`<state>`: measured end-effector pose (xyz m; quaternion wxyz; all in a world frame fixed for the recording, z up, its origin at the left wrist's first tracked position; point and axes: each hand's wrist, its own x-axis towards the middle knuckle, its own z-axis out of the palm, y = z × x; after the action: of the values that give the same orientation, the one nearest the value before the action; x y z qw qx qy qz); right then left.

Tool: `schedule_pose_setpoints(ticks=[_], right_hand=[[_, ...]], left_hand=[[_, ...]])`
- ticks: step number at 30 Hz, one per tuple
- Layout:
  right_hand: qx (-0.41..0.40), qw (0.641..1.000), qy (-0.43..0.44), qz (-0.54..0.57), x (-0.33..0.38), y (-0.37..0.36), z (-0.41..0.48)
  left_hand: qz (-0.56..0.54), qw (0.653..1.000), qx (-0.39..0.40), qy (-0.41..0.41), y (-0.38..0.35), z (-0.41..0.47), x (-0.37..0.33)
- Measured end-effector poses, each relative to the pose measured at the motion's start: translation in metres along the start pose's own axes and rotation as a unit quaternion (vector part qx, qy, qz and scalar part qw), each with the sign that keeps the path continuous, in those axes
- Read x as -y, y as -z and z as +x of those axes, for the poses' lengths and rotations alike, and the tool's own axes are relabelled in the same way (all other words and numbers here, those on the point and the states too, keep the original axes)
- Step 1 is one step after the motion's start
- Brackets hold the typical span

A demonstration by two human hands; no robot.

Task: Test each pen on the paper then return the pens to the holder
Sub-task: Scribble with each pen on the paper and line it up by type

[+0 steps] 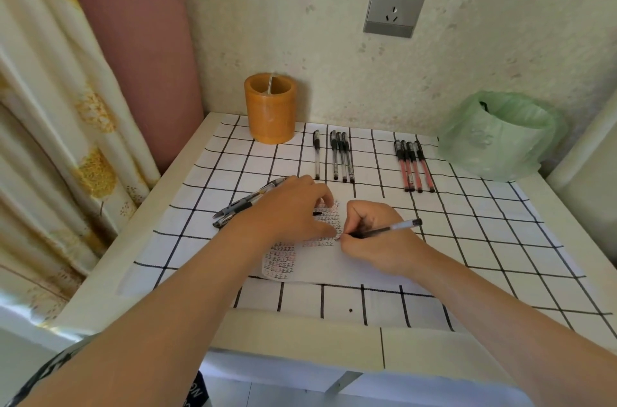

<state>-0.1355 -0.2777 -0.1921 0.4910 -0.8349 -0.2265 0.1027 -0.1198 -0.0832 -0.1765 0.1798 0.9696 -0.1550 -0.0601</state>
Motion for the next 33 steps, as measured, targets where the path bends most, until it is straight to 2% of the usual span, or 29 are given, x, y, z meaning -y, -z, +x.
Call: schedule_pose_setpoints(ticks=[33], right_hand=[[-0.005,1.0,0.01,-0.014,-0.0047,-0.0046,-0.0026]], left_hand=[[-0.003,1.0,0.003,0.021,0.001,-0.0001,-0.0045]])
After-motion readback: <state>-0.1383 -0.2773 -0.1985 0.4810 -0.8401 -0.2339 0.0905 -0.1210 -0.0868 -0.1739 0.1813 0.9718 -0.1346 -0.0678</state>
